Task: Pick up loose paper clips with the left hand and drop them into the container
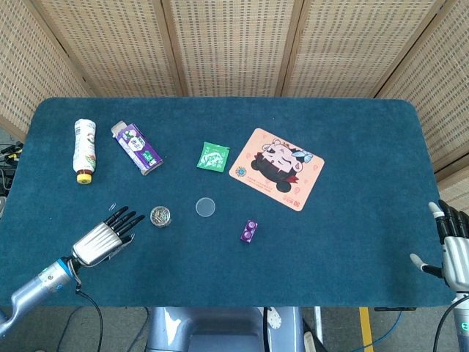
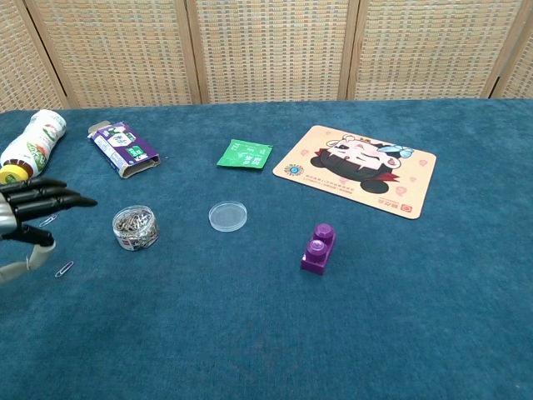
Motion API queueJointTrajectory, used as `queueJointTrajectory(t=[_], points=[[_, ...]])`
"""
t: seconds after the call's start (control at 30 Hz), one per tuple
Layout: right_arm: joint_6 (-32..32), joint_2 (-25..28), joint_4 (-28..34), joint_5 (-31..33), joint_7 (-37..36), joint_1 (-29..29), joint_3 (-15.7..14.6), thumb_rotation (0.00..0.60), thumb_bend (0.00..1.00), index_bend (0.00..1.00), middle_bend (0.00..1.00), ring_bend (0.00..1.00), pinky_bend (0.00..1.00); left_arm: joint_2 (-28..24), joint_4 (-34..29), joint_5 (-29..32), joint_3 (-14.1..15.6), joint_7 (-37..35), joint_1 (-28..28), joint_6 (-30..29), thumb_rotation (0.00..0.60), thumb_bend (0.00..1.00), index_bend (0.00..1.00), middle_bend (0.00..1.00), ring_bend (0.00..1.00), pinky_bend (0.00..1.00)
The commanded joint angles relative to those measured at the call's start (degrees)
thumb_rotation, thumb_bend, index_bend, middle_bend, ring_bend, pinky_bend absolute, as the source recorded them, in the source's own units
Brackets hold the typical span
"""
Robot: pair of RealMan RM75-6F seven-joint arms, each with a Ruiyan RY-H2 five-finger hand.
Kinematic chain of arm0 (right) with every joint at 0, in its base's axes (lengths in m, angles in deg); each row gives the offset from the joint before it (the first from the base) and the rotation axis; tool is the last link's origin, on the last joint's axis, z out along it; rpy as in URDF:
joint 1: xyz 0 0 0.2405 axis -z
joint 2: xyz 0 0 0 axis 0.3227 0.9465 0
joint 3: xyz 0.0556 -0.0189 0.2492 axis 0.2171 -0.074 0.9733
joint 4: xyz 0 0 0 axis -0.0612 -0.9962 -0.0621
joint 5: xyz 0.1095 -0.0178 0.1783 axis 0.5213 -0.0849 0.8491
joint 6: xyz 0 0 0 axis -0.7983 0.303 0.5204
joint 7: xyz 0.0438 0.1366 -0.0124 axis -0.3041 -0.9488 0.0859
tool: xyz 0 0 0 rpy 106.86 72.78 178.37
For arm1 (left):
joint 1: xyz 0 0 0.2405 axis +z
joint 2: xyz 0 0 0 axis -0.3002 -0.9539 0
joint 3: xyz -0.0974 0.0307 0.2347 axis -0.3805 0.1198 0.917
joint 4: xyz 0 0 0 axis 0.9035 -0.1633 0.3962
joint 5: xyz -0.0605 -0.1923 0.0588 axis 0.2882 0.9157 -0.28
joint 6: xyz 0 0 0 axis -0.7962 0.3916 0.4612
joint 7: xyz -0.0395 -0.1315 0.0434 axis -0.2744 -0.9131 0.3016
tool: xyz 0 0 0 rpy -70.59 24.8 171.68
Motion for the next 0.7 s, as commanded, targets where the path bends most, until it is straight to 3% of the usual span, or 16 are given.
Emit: queueJointTrajectory(t=[0.03,0.33,0.7], points=[[-0.05,0.02,0.0,0.0,-0.06,-0.01,-0.01,0.6,0.0,0.02,0.0,0.0,0.0,-1.73,-2.92,1.49,-2.21,0.26,-1.6,-0.08,0.6,0.48,0.78,0.0,0.0,0.0],[-0.35,-0.09,-0.11,0.12,0.16,-0.14,-0.05,0.6,0.0,0.02,0.0,0.0,0.0,-0.93,-7.93,7.7,-8.08,0.78,-6.37,7.71,0.6,0.48,0.78,0.0,0.0,0.0],[-0.76,-0.13,-0.44,0.53,-0.15,-0.25,0.04,0.6,0.0,0.02,0.0,0.0,0.0,3.62,-6.46,11.97,-10.3,-1.18,-7.92,12.58,0.6,0.48,0.78,0.0,0.0,0.0]])
